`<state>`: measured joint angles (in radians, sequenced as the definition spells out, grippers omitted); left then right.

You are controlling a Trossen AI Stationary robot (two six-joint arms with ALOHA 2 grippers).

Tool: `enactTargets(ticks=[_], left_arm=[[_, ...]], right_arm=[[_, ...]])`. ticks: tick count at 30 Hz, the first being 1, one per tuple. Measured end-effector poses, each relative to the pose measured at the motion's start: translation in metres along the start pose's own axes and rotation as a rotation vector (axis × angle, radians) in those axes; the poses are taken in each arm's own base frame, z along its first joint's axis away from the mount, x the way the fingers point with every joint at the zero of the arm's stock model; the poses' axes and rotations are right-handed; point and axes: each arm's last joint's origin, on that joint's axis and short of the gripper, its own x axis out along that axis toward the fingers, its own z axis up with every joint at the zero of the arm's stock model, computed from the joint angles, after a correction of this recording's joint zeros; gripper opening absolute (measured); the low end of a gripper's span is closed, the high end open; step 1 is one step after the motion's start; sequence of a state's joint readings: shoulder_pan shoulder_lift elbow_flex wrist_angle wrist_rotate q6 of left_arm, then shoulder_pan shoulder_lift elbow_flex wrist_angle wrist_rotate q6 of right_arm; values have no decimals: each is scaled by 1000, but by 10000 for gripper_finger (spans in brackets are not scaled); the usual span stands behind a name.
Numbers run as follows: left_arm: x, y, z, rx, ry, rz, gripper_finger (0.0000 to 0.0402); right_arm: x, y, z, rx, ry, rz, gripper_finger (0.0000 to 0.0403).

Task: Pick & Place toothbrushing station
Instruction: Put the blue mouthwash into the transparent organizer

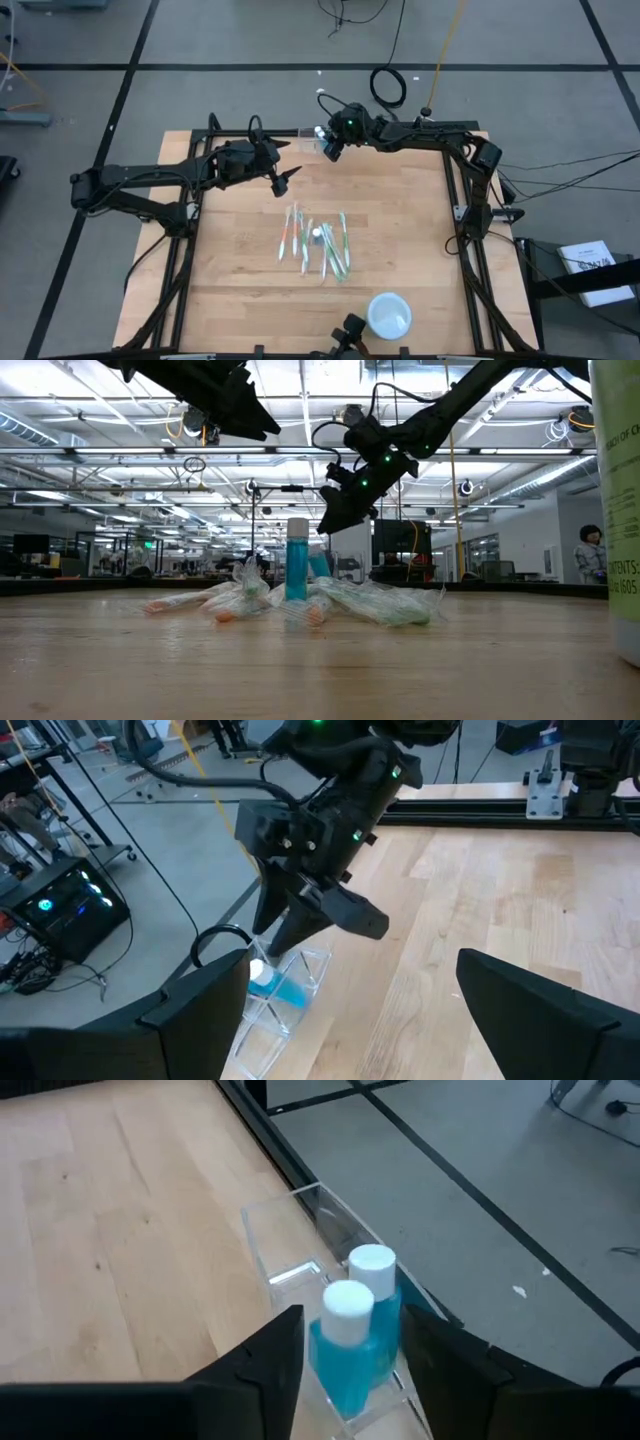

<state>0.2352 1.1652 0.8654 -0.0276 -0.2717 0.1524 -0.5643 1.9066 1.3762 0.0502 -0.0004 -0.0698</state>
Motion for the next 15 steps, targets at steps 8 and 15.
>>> enactTargets(ticks=[8,15], left_arm=[[0,-1,-5,11,46,-9,354],[-2,-7,-13,-75,120,-178,360]], right_arm=[[-41,17,33,-79,-121,30,175],[-99,48,59,-172,-187,103,169]])
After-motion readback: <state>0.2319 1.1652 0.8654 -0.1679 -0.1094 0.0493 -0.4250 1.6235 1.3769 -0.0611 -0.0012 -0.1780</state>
